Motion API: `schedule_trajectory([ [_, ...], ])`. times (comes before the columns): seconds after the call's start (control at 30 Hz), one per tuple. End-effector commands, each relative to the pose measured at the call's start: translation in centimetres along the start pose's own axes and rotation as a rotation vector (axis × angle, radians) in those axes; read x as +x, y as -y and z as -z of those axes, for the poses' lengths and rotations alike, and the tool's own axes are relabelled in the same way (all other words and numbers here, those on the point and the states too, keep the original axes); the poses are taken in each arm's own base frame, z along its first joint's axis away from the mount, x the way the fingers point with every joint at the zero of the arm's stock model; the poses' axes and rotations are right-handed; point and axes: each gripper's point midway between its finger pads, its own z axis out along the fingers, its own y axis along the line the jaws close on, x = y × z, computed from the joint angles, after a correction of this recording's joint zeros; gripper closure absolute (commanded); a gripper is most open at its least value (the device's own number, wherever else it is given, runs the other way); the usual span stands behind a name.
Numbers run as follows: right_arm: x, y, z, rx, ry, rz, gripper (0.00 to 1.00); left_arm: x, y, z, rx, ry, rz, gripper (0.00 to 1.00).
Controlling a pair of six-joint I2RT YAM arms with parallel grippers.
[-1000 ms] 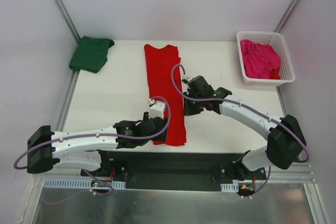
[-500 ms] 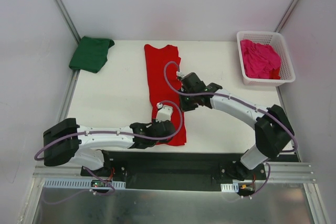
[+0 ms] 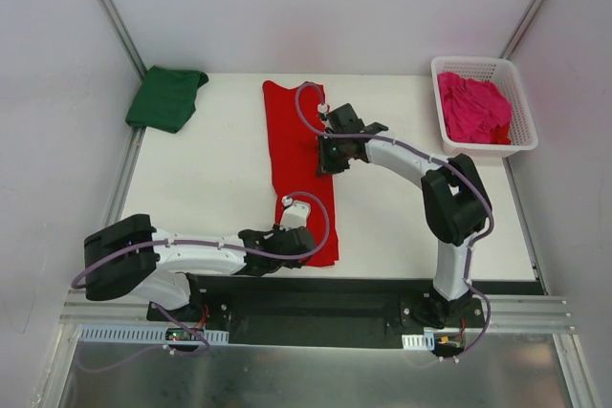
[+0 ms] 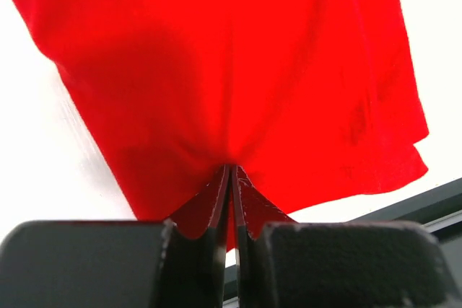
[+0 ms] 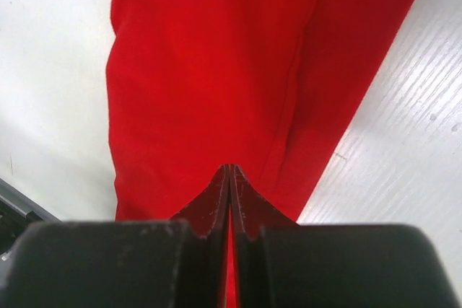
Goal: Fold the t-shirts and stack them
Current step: Rotate the tshirt 90 degrees
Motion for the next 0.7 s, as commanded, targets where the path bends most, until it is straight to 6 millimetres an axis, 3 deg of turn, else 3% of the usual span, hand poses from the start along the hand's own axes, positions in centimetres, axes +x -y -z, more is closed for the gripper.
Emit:
schedule_trajectory([
  [0.0, -2.2, -1.1, 0.9, -0.064, 0.042, 0.021, 0.98, 1.8, -0.8, -0.3, -0.009, -0.044, 0.032, 0.96],
  [0.5, -1.9, 0.7, 1.2, -0.037, 0.040, 0.005, 0.98, 3.7, -1.0, 0.9, 0.054, -0.098, 0.063, 0.99],
  [0.67, -2.1, 0.8, 1.7, -0.029, 0.049, 0.010, 0.98, 4.4, -1.9, 1.2, 0.043, -0.100, 0.070, 0.99],
])
